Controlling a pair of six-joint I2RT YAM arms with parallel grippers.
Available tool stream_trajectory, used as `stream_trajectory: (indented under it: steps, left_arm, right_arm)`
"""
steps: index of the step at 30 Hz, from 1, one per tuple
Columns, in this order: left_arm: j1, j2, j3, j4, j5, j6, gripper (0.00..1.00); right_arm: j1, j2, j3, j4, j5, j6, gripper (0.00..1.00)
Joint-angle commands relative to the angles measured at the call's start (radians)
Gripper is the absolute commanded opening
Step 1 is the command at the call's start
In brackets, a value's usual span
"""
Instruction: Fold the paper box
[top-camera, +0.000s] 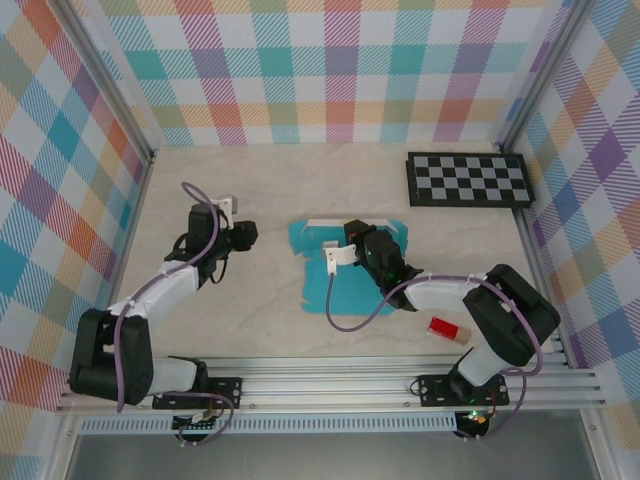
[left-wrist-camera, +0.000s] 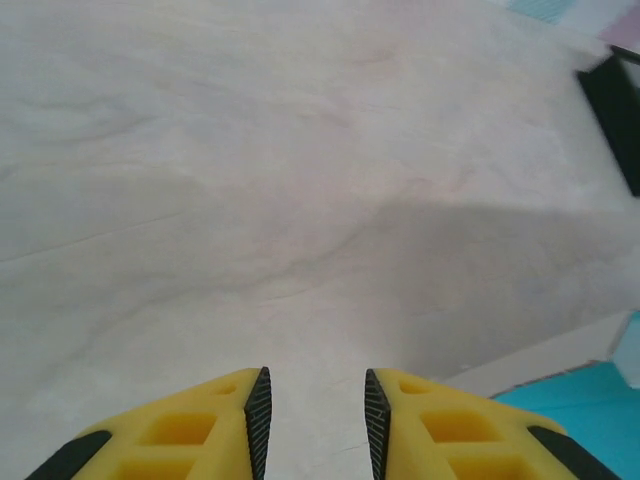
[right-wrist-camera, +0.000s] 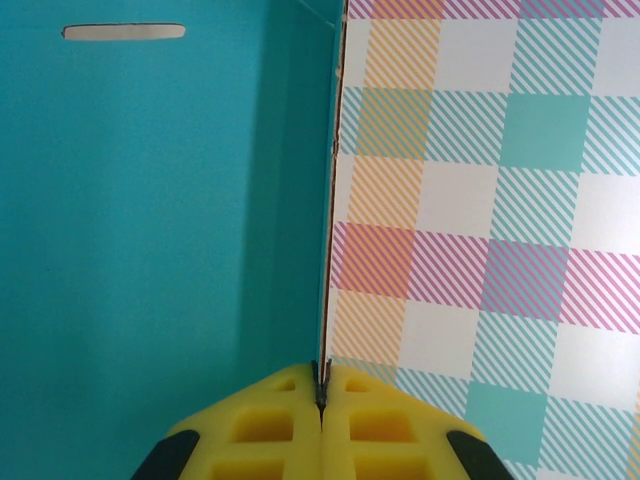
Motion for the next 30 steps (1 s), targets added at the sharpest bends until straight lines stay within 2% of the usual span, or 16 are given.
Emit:
stream_trajectory:
  steps: [1, 3, 5, 9, 11, 15, 18, 22, 26, 30]
  left_arm:
    - [0.001, 0.063, 0.007, 0.192, 0.218, 0.072, 0.38]
    - [0.001, 0.121, 0.061, 0.175, 0.317, 0.133, 0.46]
    - [-0.002, 0.169, 0.099, 0.17, 0.405, 0.215, 0.49]
    - [-0.011, 0.198, 0.096, 0.138, 0.45, 0.443, 0.48]
    - [-0.009, 0.219, 0.11, 0.076, 0.517, 0.584, 0.48]
    - [-0.01, 0.263, 0.173, 0.01, 0.558, 0.724, 0.45]
    - [-0.016, 0.338, 0.298, -0.192, 0.612, 0.83, 0.38]
    - [-0.065, 0.363, 0.335, -0.305, 0.596, 0.95, 0.37]
    - [-0.09, 0.358, 0.33, -0.319, 0.578, 0.981, 0.36]
    - [-0.106, 0.379, 0.358, -0.37, 0.525, 1.025, 0.29]
  right_arm:
    - [-0.007, -0.004, -0.03, 0.003, -0.033, 0.027, 0.0]
    - [-0.009, -0.013, -0.049, -0.001, -0.048, 0.022, 0.0]
    - [-0.018, -0.03, -0.075, -0.022, -0.075, 0.026, 0.0]
    - [-0.039, -0.07, -0.107, -0.045, -0.114, 0.056, 0.0]
    - [-0.05, -0.099, -0.111, -0.082, -0.142, 0.063, 0.0]
    - [-0.061, -0.14, -0.126, -0.129, -0.202, 0.035, 0.0]
    - [-0.066, -0.136, -0.131, -0.129, -0.202, 0.028, 0.0]
    - [-0.068, -0.138, -0.133, -0.129, -0.2, 0.03, 0.0]
    - [-0.073, -0.142, -0.131, -0.159, -0.202, 0.029, 0.0]
    - [-0.076, -0.151, -0.129, -0.177, -0.203, 0.031, 0.0]
